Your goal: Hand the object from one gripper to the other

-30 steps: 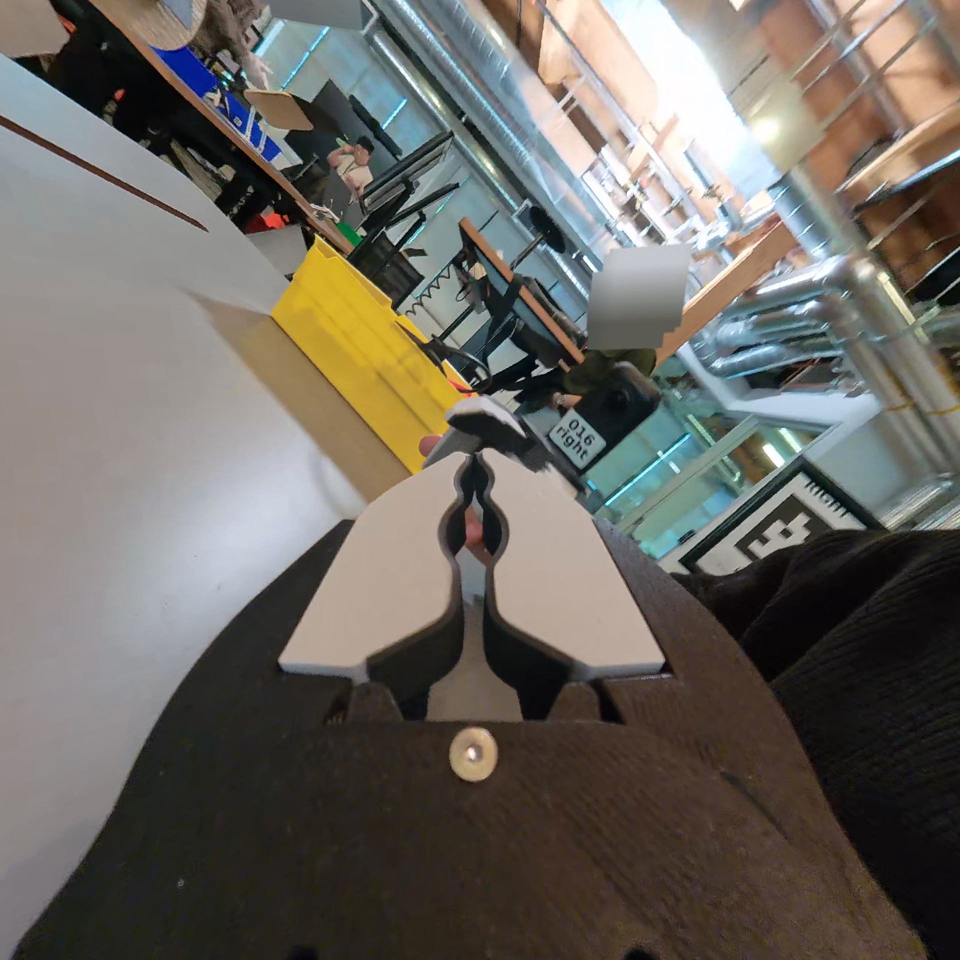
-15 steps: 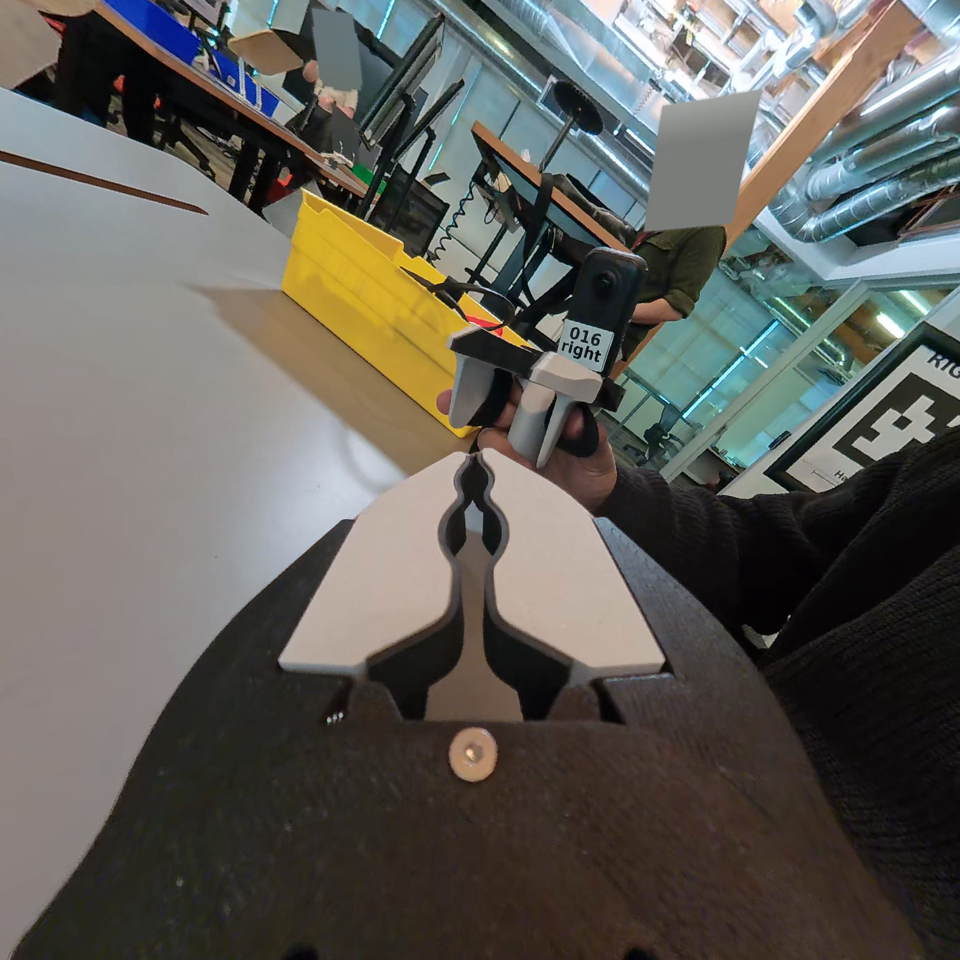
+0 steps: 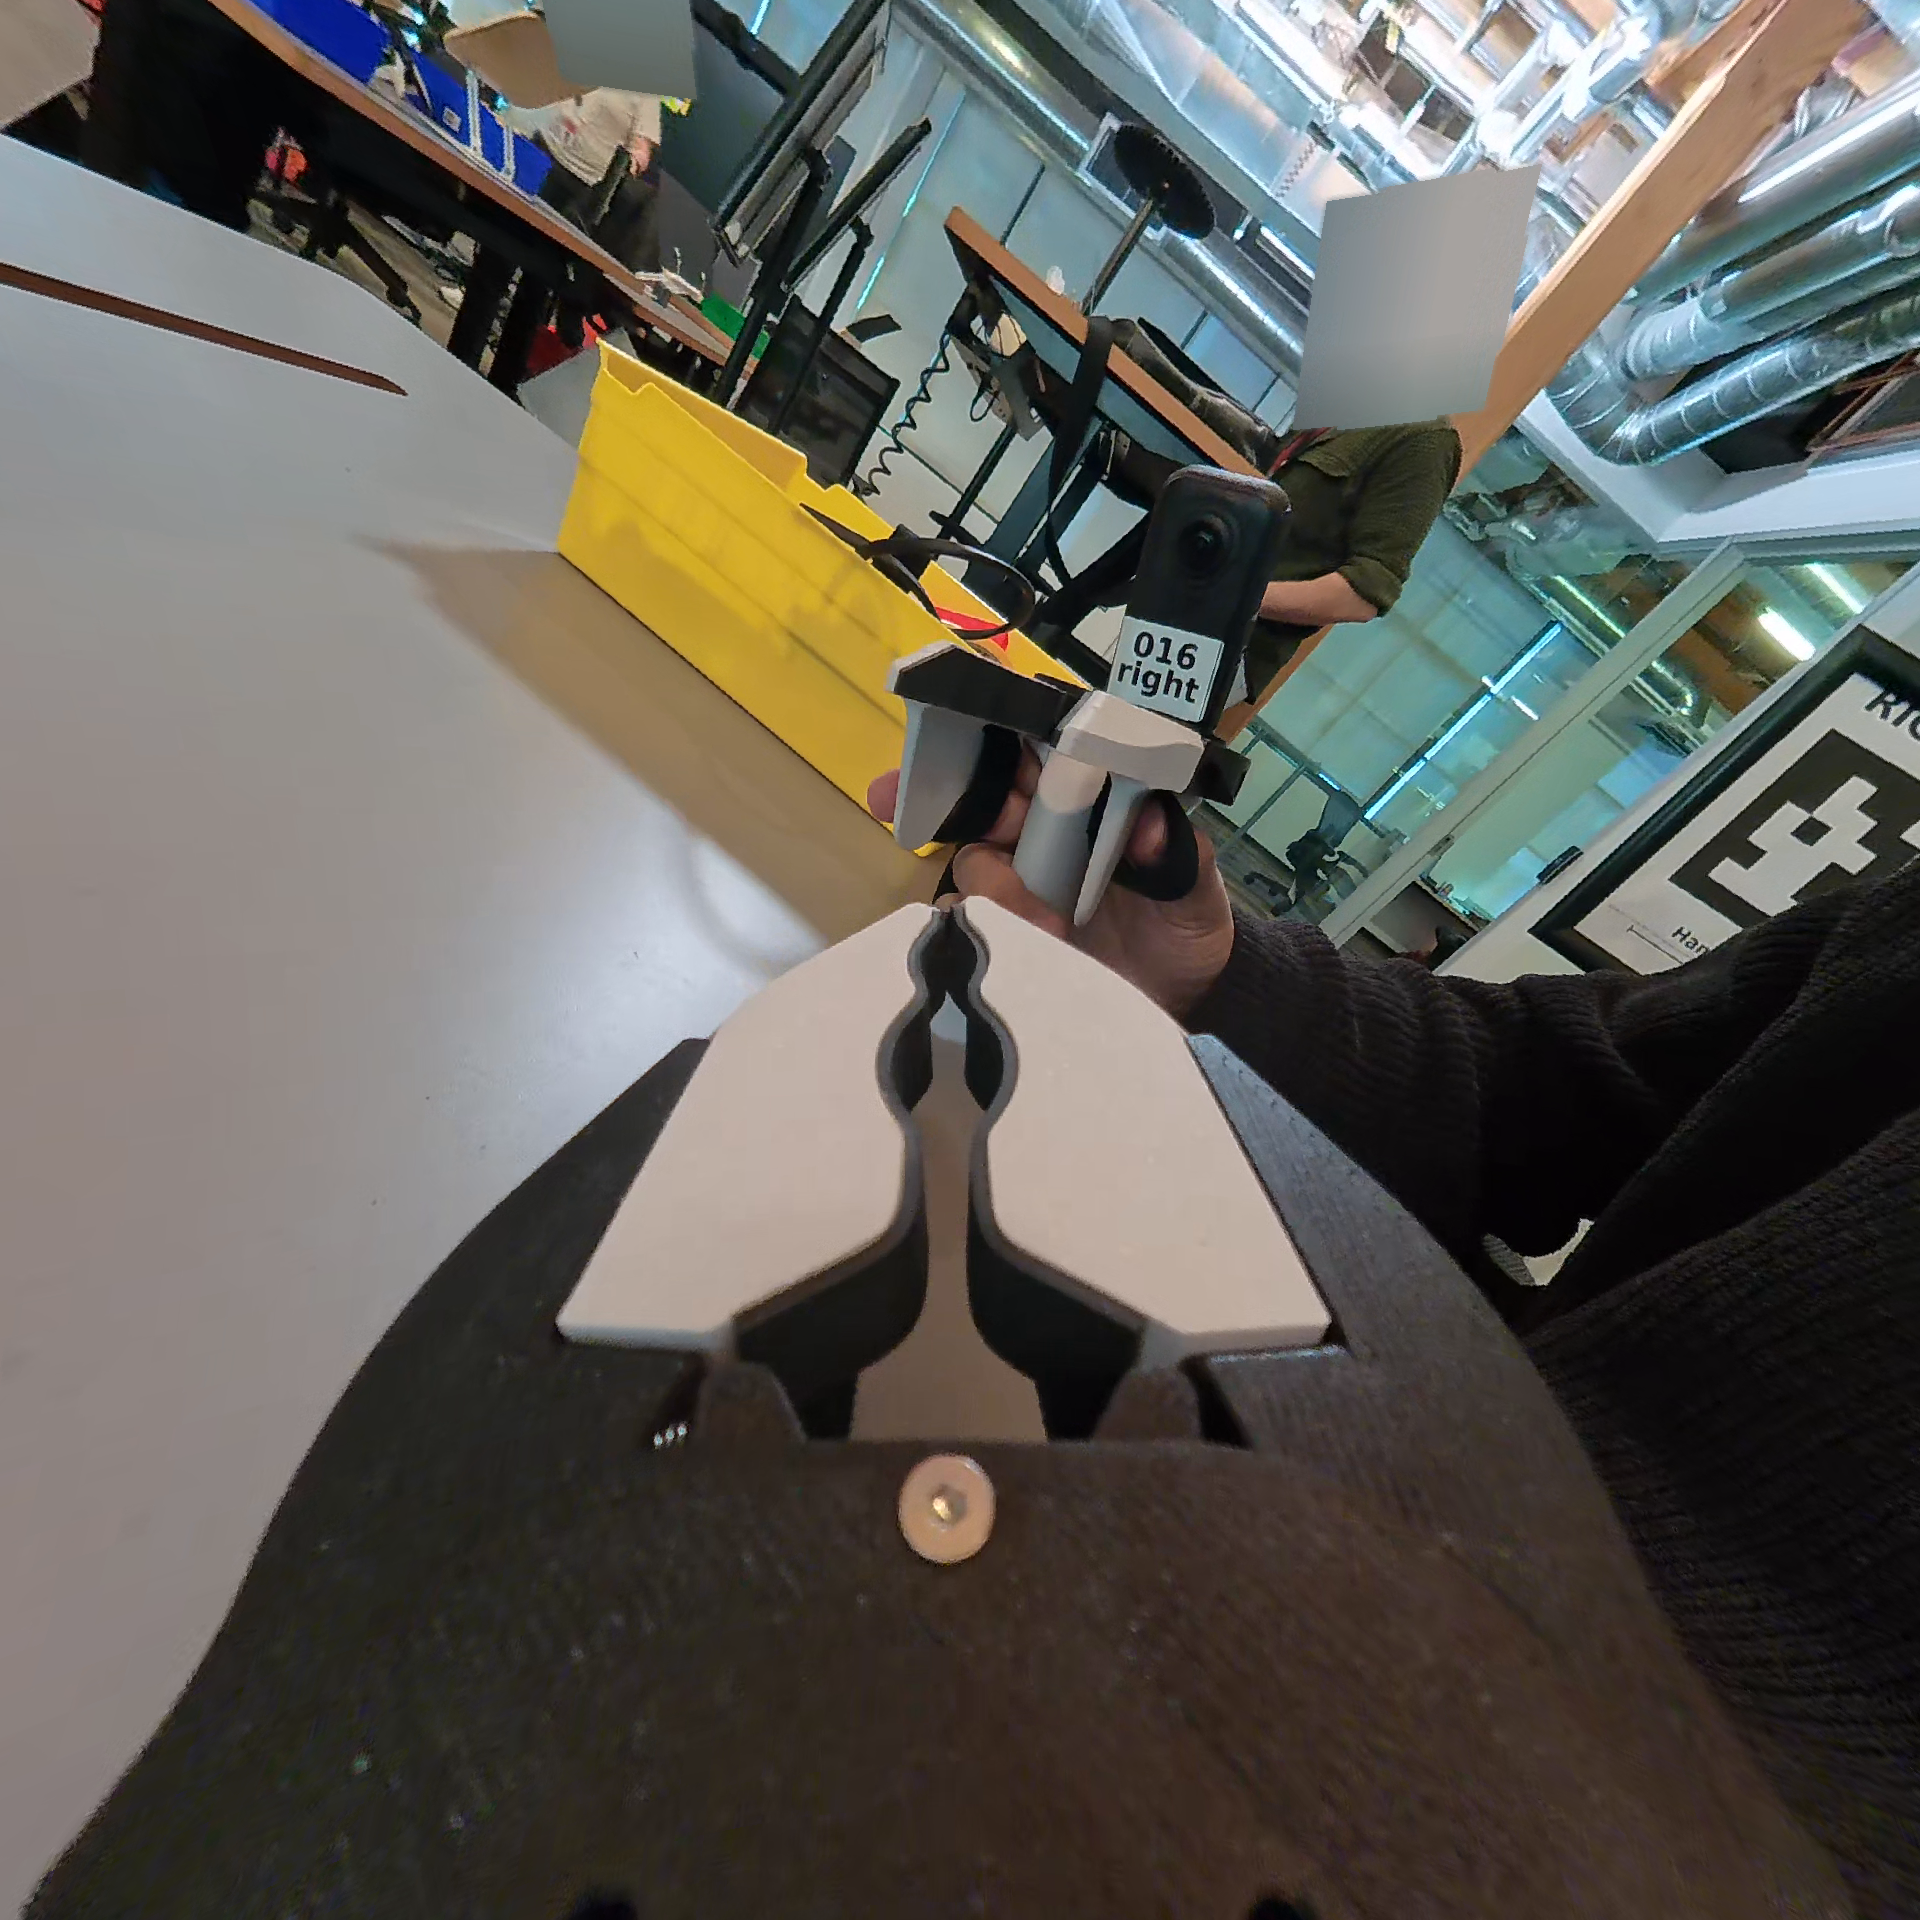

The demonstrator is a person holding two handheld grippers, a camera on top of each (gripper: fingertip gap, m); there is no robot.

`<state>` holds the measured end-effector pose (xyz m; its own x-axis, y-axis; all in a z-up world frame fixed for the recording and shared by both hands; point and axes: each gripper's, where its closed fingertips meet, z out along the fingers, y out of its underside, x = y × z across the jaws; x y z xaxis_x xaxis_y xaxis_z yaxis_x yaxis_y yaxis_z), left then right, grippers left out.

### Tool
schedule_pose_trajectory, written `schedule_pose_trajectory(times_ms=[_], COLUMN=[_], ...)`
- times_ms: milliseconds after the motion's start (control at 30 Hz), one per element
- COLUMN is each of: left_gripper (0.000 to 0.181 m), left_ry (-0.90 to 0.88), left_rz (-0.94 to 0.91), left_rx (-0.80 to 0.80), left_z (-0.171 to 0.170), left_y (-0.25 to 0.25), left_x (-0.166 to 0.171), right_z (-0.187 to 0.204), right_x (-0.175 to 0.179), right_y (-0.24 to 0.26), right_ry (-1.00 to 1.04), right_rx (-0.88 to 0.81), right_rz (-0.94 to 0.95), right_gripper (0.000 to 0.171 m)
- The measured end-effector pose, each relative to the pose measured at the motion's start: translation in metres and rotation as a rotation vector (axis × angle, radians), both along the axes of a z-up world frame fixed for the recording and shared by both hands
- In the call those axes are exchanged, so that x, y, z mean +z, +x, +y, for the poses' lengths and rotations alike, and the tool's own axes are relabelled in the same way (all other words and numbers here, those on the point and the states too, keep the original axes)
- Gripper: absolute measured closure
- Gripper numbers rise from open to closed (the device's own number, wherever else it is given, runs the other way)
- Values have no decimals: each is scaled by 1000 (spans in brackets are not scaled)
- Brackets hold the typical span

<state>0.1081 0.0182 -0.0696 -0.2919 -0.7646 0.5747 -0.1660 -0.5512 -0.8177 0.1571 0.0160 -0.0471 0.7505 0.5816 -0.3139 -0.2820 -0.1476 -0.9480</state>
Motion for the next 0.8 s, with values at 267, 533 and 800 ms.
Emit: schedule_pose_trajectory(times_ms=[267, 533, 800], left_gripper=[181, 181, 181], left_ry=[-5, -23, -51], left_rz=[1, -6, -22], left_rx=[-7, -43, -93], left_z=[0, -6, -23], left_y=[0, 1, 0], left_x=[-1, -1, 0], right_z=[-20, -56, -66], right_x=[16, 21, -5], right_y=[23, 48, -26], right_ry=[24, 28, -71], right_rx=[-58, -200, -52], right_rz=[-46, 97, 39], right_gripper=[131, 132, 125])
